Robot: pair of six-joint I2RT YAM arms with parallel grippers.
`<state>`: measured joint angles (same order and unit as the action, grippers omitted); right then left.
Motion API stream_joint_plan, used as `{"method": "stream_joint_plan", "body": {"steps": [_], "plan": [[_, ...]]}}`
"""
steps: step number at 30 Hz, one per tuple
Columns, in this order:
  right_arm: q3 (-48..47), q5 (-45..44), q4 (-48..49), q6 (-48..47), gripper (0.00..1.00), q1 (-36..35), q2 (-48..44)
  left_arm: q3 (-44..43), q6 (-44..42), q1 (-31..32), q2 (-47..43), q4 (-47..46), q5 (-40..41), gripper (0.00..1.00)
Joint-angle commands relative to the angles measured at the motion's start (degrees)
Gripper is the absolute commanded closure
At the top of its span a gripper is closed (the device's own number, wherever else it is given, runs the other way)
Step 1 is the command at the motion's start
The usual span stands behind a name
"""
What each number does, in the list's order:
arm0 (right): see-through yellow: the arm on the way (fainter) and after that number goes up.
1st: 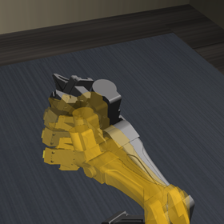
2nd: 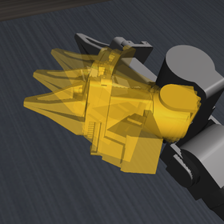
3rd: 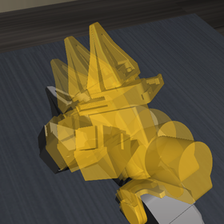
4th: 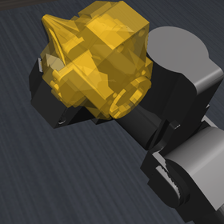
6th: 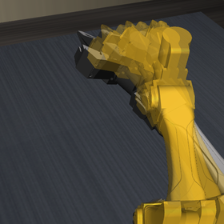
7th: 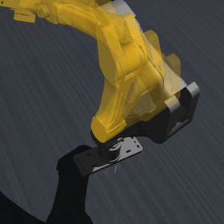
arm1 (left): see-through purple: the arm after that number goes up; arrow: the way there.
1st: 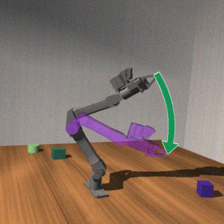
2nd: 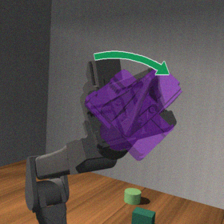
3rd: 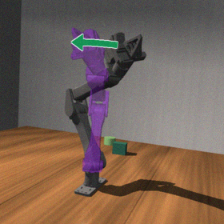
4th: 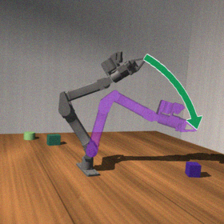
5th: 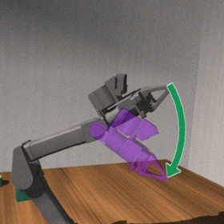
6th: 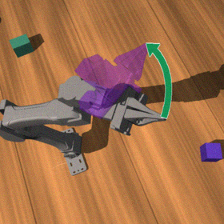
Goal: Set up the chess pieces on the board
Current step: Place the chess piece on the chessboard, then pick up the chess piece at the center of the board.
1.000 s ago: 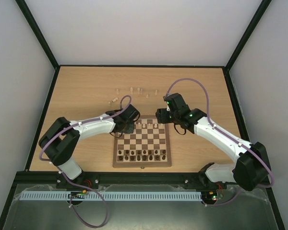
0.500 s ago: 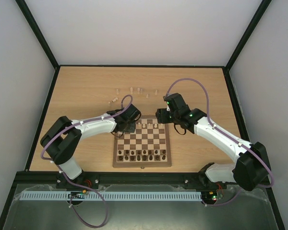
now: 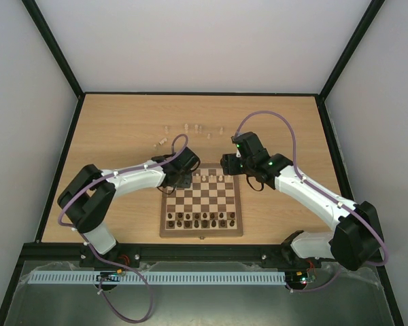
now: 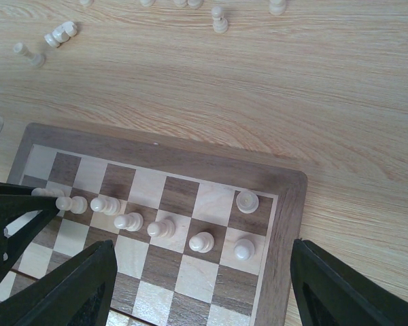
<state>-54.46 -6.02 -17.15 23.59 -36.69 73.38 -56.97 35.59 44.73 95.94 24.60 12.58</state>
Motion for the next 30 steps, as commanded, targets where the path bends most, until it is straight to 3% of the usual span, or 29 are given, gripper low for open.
{"method": "stream_joint_plan", "body": {"steps": [1, 8, 11, 14, 25, 30], "plan": [[0.72, 0.21, -0.20, 0.11, 0.29, -0.23, -1.05, -1.53, 0.47, 0.36, -1.16, 2.38, 1.04, 0.73], [0.74, 0.04, -0.25, 0.22, 0.27, -0.23, -1.26, -1.62, 1.50, 2.12, -6.89, 7.17, 3.35, 0.70], [0.91, 0.21, -0.04, 0.44, 0.17, -0.23, -2.04, 0.09, 1.76, 2.28, -10.49, 7.70, 3.35, 0.68], [1.08, -0.63, 0.07, 0.62, 0.00, -0.24, -3.54, 1.84, 1.93, 2.13, -13.81, 7.52, 4.26, 0.64], [4.05, -11.77, 1.28, 3.04, 0.01, -0.23, -18.79, 3.02, 0.93, 0.58, -16.28, 6.67, 7.05, 0.50], [3.21, -7.74, -0.37, 3.77, 0.01, -0.23, -21.84, 3.93, 0.58, -0.46, -18.44, 5.40, 8.07, 0.31]]}}
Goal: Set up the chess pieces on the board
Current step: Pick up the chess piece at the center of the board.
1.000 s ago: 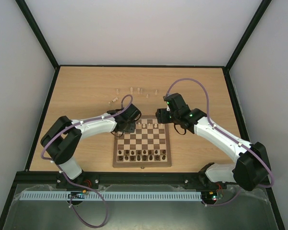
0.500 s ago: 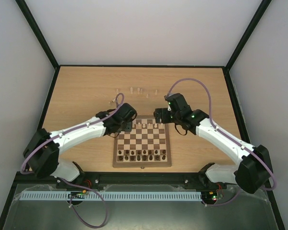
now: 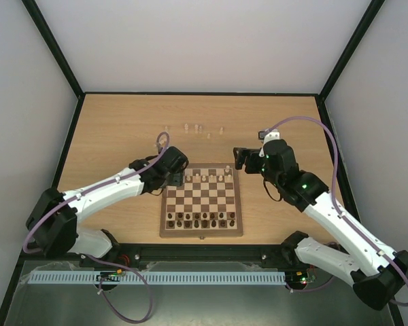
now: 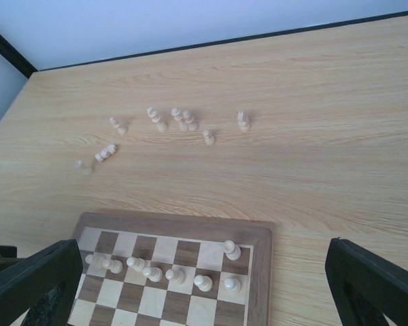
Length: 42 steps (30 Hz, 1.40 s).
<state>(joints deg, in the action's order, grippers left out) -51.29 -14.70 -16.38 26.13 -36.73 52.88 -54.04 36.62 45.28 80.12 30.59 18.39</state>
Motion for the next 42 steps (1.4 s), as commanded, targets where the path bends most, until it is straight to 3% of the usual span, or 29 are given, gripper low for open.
{"method": "stream_joint_plan", "body": {"steps": [1, 5, 6, 22, 28, 42], "plan": [[0.65, 1.88, -0.78, 1.33, 0.01, -0.18, -2.40, 1.18, -0.61, -1.19, -3.03, -1.00, 2.48, 0.25], [3.71, 3.64, -0.94, 1.32, 0.01, -0.18, -6.03, 1.44, -1.08, -1.90, -3.80, -2.54, 3.41, 0.02], [4.26, 4.77, -0.86, 1.45, 0.01, -0.18, -6.47, 1.40, -1.23, -2.31, -3.68, -2.94, 3.50, 0.01], [10.80, 16.07, 4.94, 2.78, 0.01, -0.18, -10.95, -1.64, -4.93, -9.80, 2.34, -8.94, -0.41, 0.01], [15.21, 16.74, 7.70, 4.66, 0.01, -0.19, -12.52, -2.33, -4.92, -10.62, 5.75, -10.92, -0.29, 0.01], [15.48, 17.79, 8.56, 3.35, 0.01, -0.18, -10.31, -5.15, -4.29, -18.59, 13.91, -13.87, 0.23, 0.01]]}}
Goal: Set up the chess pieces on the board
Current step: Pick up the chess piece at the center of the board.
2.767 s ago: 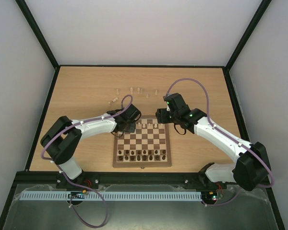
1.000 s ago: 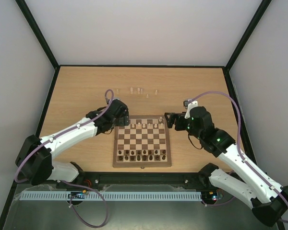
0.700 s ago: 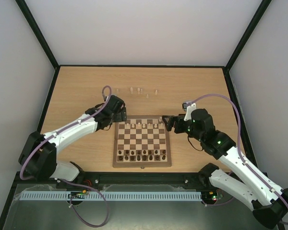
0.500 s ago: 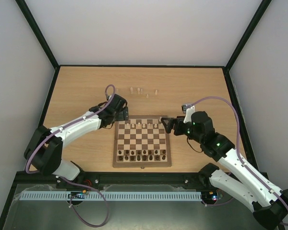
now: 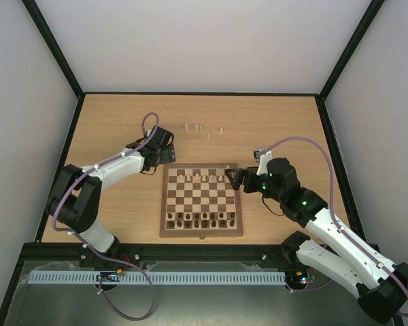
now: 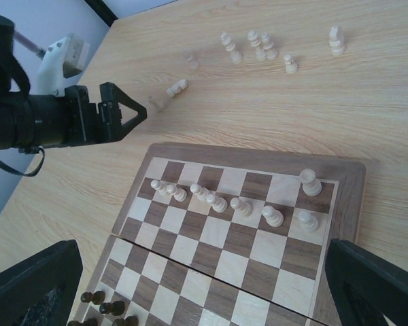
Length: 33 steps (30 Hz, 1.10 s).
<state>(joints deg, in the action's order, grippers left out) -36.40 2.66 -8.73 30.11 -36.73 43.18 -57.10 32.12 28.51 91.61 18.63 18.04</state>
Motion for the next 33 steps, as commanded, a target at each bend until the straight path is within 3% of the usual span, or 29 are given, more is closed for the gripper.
{"method": "stream_joint_plan", "body": {"steps": [1, 5, 13, 33], "plan": [[0.63, 0.77, 0.98, -0.70, 0.01, -0.18, -0.94, -2.46, 0.16, -2.51, 3.17, -2.12, 0.12, 0.01], [0.59, 1.72, 1.06, -0.84, 0.02, -0.18, -1.38, -5.38, -0.29, -3.86, 6.18, -2.66, 0.15, 0.07], [0.92, 2.12, 1.00, -0.93, 0.01, -0.18, -2.04, -9.66, -0.80, -6.39, 11.77, -2.81, -0.07, 0.37], [1.34, 3.47, 2.48, -0.75, 0.01, -0.18, -0.31, -12.49, -2.03, -9.66, 18.16, -4.60, -2.42, 0.60]]}}
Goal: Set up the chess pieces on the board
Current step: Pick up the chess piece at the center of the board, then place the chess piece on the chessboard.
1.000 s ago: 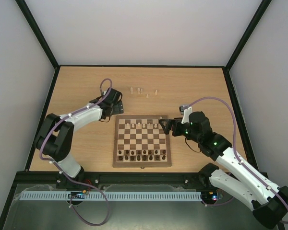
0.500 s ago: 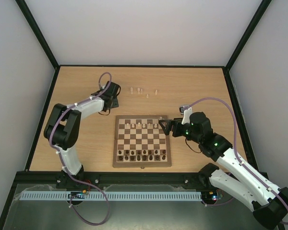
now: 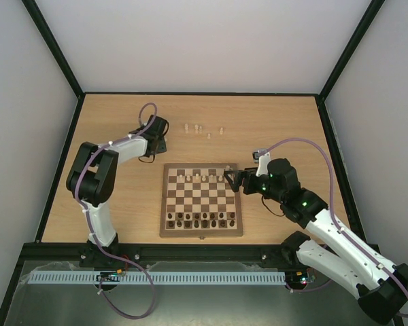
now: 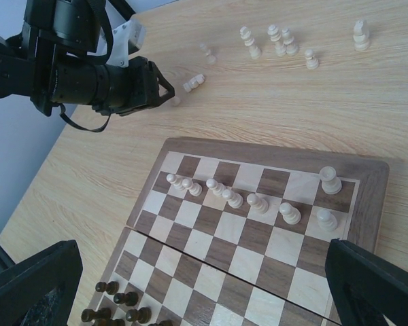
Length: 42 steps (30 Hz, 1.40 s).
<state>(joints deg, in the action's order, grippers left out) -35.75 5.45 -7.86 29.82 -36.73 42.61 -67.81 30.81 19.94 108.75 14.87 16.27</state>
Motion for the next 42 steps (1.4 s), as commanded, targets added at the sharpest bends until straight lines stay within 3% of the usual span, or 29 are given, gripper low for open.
{"method": "stream_joint_plan", "body": {"steps": [1, 17, 26, 42], "plan": [[0.78, 0.83, 1.72, -0.47, 0.01, -0.18, 0.28, -1.91, -0.73, -1.20, 1.26, -0.81, -0.83, 0.61], [0.92, 1.17, 2.28, -0.46, 0.01, -0.18, 0.63, -3.47, -1.33, -1.83, 3.37, -0.16, -1.68, 0.89], [1.00, 1.42, 2.40, -0.38, 0.01, -0.18, 0.45, 0.54, -1.18, 0.19, -5.05, 2.33, -2.75, 0.91], [0.94, 1.24, 2.14, -0.51, 0.01, -0.18, 0.01, 6.07, 0.11, 13.65, -15.50, 8.18, -1.15, 0.90]]}}
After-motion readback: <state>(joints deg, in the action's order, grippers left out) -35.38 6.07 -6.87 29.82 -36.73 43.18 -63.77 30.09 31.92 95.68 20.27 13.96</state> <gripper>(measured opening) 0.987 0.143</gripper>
